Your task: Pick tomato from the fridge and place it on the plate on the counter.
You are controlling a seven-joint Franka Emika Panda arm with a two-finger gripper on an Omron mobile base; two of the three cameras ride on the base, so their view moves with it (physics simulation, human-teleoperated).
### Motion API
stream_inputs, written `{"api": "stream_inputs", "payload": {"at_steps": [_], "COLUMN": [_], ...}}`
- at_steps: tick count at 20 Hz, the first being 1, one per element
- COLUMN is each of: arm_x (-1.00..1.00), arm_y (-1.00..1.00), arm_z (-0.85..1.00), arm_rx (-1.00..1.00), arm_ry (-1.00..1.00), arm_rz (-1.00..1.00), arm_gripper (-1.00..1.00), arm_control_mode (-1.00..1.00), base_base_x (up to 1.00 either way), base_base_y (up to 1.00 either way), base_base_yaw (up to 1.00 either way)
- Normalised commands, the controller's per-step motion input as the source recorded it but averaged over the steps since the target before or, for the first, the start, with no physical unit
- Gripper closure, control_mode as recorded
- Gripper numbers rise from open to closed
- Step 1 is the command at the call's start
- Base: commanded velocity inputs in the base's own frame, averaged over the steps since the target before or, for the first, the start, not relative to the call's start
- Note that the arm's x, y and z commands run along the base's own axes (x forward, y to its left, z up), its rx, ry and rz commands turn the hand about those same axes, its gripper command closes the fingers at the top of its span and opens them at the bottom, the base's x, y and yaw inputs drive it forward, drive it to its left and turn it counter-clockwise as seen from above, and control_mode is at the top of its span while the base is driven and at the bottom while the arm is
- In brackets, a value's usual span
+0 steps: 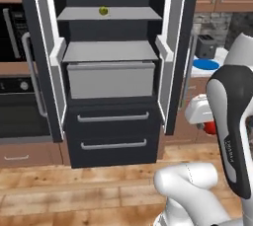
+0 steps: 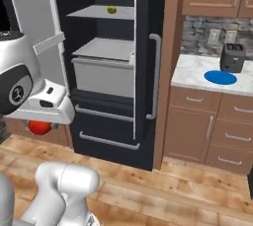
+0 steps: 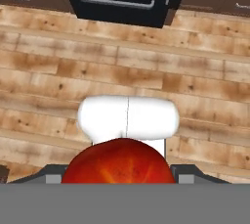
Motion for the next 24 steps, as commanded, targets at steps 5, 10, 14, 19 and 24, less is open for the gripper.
{"api": "stream_inputs", "payload": {"at_steps": [5,10,14,19,24], "arm_x": [0.00,0.00,0.00,0.00,0.00], "arm_y": [0.00,0.00,0.00,0.00,0.00], "arm_z": [0.00,0.00,0.00,0.00,0.00], "arm_rx": [0.00,0.00,0.00,0.00,0.00], "arm_ry": [0.00,0.00,0.00,0.00,0.00], "arm_rz": [0.00,0.00,0.00,0.00,0.00], "arm_gripper": [1.00,1.00,1.00,1.00,1.00], "arm_control_mode": [1.00,1.00,1.00,1.00,1.00], "base_base_x": [-0.09,0.00,0.13,0.34,0.40], "base_base_y": [-0.74,-0.65,-0.66,-0.74,-0.65], "base_base_yaw": [-0.36,-0.07,0.00,0.00,0.00]}}
